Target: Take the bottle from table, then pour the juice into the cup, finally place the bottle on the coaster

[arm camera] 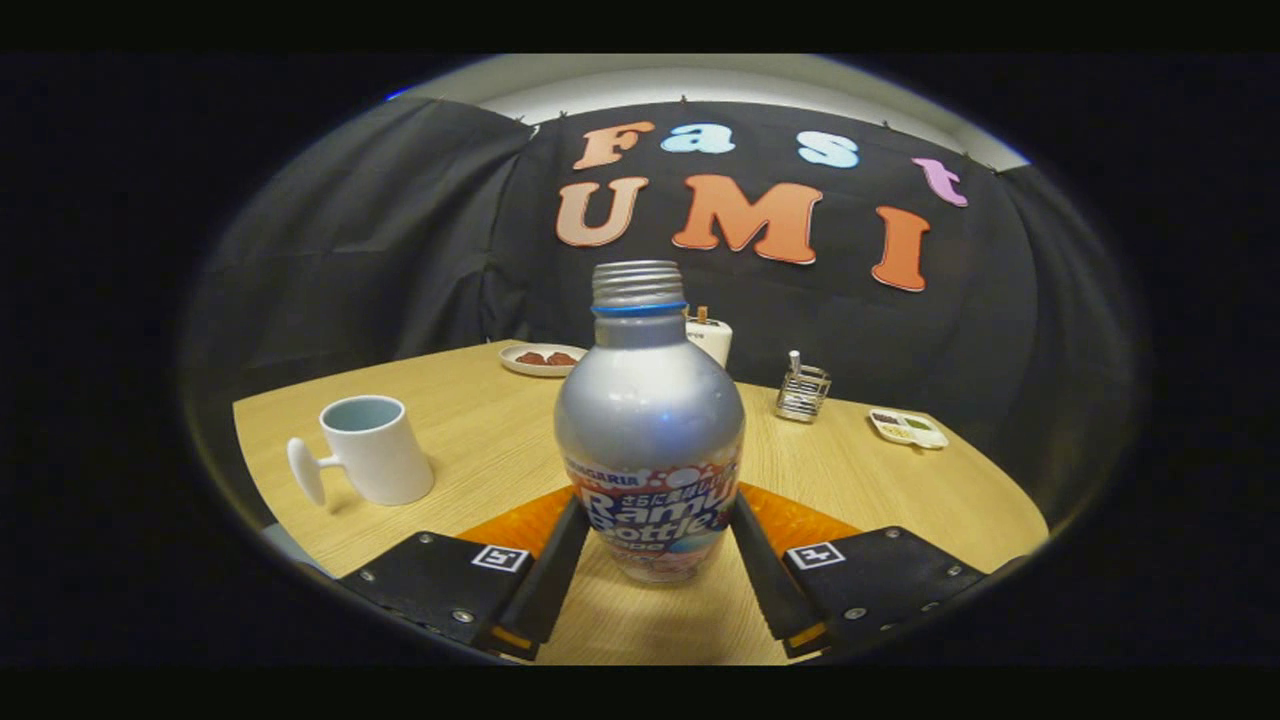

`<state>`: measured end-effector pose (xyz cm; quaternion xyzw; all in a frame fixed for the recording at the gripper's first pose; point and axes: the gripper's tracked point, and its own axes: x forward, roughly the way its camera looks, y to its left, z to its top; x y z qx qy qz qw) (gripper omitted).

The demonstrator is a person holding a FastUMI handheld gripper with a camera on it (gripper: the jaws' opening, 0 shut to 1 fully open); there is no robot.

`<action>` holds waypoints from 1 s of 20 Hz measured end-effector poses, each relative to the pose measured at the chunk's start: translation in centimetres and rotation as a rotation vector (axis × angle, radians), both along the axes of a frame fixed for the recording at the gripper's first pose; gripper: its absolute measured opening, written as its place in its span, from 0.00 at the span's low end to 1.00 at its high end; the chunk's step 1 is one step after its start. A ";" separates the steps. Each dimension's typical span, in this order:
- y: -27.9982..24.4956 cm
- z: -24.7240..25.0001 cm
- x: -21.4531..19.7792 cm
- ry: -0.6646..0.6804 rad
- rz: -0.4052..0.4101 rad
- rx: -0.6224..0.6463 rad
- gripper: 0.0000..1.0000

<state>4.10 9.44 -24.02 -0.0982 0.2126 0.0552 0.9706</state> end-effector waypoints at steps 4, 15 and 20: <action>0.6 0.1 1.0 -0.020 0.013 -0.090 0.79; 2.9 1.0 2.7 -0.072 0.097 -0.317 0.78; 3.6 1.5 3.1 -0.104 0.128 -0.456 0.78</action>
